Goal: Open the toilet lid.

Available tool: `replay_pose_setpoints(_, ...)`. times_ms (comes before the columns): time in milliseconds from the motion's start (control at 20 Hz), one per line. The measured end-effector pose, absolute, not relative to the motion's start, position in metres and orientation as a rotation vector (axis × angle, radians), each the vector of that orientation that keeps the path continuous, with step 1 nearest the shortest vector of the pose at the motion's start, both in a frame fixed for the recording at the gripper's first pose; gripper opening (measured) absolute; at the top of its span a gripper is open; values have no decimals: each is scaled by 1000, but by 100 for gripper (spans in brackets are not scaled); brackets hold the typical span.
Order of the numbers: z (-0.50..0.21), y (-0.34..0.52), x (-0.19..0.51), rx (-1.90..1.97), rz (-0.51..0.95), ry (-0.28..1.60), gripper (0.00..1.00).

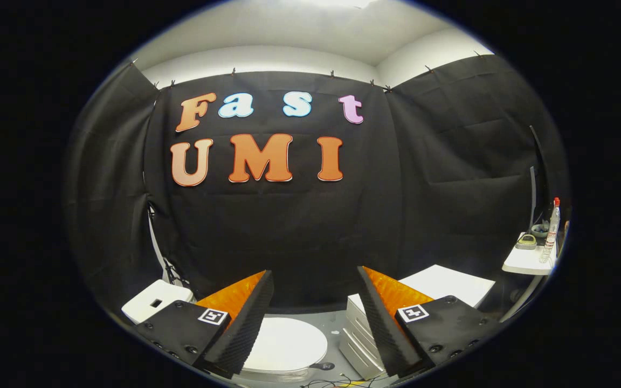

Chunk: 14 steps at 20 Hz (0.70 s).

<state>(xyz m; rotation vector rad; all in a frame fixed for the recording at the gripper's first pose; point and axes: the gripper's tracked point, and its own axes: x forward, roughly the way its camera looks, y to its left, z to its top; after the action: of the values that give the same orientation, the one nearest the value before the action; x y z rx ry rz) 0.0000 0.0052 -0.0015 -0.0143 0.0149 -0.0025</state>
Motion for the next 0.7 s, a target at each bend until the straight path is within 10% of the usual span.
replay_pose_setpoints(700, -6, 2, 1, 3, -13, 25, 99)
